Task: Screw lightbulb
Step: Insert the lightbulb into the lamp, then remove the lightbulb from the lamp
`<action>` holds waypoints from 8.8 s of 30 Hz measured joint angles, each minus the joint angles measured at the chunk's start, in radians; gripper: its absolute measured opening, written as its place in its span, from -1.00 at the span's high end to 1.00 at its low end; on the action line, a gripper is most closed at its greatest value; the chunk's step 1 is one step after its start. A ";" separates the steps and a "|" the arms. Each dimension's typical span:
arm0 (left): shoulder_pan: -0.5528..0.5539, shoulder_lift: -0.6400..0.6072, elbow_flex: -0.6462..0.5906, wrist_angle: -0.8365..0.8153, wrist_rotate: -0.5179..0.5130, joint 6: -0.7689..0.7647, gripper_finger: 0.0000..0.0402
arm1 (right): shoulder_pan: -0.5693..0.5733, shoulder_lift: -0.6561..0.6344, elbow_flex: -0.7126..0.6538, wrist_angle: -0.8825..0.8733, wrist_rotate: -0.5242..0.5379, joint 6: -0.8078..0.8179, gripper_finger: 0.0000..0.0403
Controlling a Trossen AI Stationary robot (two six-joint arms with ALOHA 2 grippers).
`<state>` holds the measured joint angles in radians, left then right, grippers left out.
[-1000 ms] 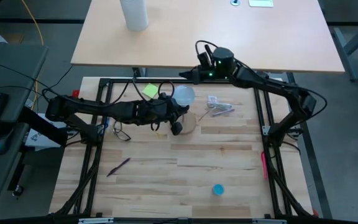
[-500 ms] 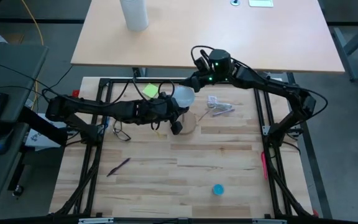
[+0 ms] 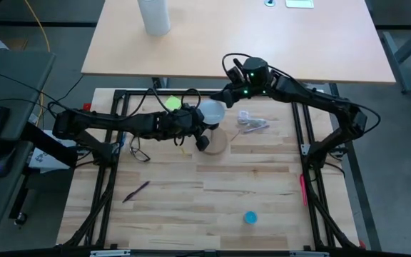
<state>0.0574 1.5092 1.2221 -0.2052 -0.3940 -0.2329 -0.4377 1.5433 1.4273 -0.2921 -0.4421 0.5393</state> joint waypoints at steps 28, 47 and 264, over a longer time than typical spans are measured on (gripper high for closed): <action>0.092 0.000 0.000 -0.014 -0.077 0.004 1.00 | 0.099 -0.184 -0.003 -0.385 0.092 -0.043 1.00; 0.089 -0.115 0.001 -0.214 -0.056 0.007 1.00 | 0.217 -0.390 -0.003 -0.744 0.342 -0.086 1.00; 0.031 -0.252 -0.229 0.256 0.567 -0.218 1.00 | 0.787 -0.220 -0.434 0.330 1.085 0.046 1.00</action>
<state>0.0886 1.2574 0.9936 0.0507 0.1730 -0.4511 0.3492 1.3231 0.9932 0.0380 0.6433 0.5857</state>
